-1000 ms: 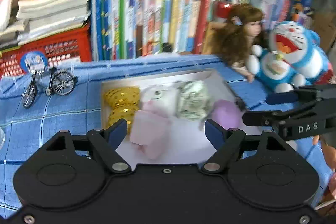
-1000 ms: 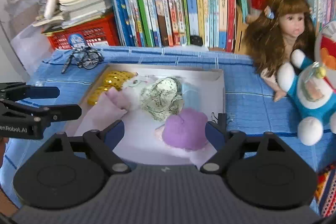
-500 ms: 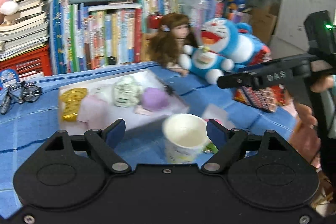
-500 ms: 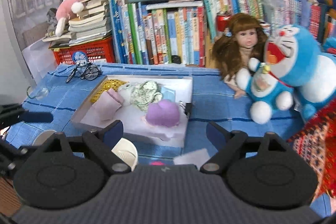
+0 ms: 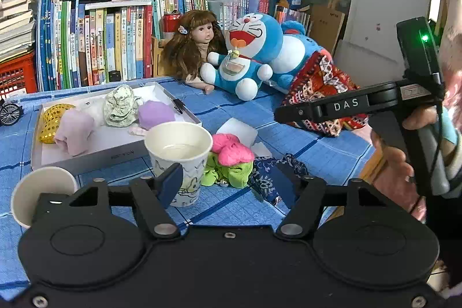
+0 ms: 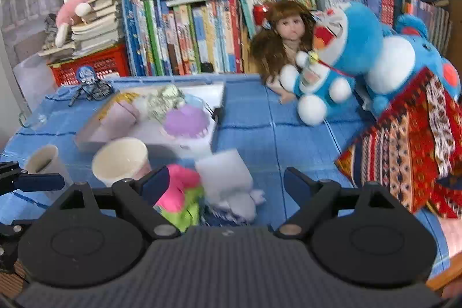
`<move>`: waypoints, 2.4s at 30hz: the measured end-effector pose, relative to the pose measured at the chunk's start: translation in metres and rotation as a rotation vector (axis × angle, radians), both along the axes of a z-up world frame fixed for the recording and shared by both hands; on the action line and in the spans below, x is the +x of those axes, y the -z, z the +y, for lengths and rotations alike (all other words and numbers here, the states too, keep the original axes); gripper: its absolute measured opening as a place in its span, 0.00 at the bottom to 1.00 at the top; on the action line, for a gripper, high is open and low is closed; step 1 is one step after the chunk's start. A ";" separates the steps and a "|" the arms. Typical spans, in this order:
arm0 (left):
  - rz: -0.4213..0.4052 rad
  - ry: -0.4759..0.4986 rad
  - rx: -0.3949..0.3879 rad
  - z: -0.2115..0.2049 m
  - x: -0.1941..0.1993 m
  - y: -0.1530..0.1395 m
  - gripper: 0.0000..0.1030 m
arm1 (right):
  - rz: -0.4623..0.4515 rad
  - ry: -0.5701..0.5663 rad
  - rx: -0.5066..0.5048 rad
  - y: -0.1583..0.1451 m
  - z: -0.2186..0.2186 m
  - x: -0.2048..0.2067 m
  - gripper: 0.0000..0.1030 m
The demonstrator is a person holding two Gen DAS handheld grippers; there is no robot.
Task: Organize soft objects
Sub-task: 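Withdraw both tools from the tray toward the remaining table items, then grasp the pink-and-green flower plush with the left tool while the right tool grasps the navy floral pouch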
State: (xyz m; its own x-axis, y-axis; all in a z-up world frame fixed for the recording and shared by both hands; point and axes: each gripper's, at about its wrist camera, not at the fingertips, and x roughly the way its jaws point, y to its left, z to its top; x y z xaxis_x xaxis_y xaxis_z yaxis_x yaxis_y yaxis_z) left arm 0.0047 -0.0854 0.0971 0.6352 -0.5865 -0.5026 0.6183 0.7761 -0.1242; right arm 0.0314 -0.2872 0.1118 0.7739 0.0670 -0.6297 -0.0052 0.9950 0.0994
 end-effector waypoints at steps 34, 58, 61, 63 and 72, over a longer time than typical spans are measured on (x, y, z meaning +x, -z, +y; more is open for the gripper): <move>-0.027 -0.282 0.004 -0.109 0.030 0.088 0.46 | 0.028 -0.047 0.312 0.104 -0.058 -0.027 0.37; -0.102 -0.166 0.103 -0.113 -0.005 0.088 0.52 | -0.003 0.090 0.139 0.088 -0.064 -0.029 0.69; -0.116 -0.172 0.126 -0.121 0.003 0.094 0.57 | 0.016 0.085 0.092 0.092 -0.057 -0.023 0.71; -0.121 -0.172 0.146 -0.127 0.006 0.099 0.56 | 0.028 0.077 0.088 0.096 -0.054 -0.019 0.70; -0.145 -0.160 0.149 -0.124 0.002 0.099 0.21 | 0.006 0.062 0.148 0.093 -0.048 -0.025 0.33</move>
State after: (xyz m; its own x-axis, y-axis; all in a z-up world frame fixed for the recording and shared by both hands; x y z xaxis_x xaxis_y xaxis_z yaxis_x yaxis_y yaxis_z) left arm 0.0071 -0.2089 -0.0019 0.7858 -0.3989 -0.4726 0.4890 0.8686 0.0800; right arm 0.0064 -0.3353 0.0189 0.7755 0.1121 -0.6214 0.0564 0.9679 0.2450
